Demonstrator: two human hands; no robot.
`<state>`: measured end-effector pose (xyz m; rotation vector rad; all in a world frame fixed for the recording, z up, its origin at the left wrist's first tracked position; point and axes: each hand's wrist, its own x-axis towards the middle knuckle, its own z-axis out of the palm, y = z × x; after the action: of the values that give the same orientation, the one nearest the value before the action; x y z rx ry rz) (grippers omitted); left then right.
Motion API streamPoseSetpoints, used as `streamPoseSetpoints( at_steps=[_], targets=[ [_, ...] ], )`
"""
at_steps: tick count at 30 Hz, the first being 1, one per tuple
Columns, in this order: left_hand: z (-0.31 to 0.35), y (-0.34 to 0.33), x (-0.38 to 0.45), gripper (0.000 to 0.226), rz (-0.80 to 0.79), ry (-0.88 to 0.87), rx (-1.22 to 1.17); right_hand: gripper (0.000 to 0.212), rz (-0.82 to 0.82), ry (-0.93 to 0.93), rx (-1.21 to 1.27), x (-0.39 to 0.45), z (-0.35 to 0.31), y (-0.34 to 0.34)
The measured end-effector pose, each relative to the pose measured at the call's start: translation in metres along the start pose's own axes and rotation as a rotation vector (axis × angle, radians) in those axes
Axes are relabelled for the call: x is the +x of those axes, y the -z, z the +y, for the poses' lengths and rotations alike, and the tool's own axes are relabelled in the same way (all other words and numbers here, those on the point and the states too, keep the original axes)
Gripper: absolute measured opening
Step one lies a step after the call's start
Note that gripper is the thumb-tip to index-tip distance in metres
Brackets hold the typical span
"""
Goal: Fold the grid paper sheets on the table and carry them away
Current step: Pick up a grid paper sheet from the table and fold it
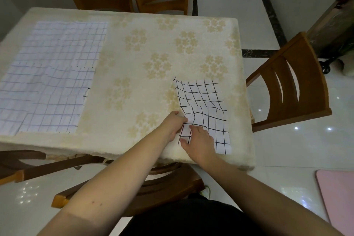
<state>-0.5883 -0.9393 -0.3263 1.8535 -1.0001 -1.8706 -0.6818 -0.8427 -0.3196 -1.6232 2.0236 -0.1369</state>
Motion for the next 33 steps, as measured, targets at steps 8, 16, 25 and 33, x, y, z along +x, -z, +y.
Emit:
streamPoseSetpoints(
  at_steps=[8, 16, 25, 33],
  targets=[
    [0.013, -0.004, -0.032, 0.036, -0.152, 0.006, 0.073, 0.061, 0.115, -0.124, -0.208, -0.016, -0.014, 0.001],
    [0.021, -0.023, -0.051, 0.02, -0.22, 0.027, -0.045, 0.049, 0.28, -0.277, -0.256, -0.018, -0.01, 0.004],
    [0.017, -0.027, -0.064, 0.019, -0.247, 0.039, -0.104, 0.027, 0.395, -0.262, -0.137, -0.023, 0.003, 0.014],
    [0.011, -0.013, -0.055, 0.022, -0.038, -0.27, 0.362, 0.016, 0.498, -0.227, -0.253, -0.026, 0.016, 0.018]
  ],
)
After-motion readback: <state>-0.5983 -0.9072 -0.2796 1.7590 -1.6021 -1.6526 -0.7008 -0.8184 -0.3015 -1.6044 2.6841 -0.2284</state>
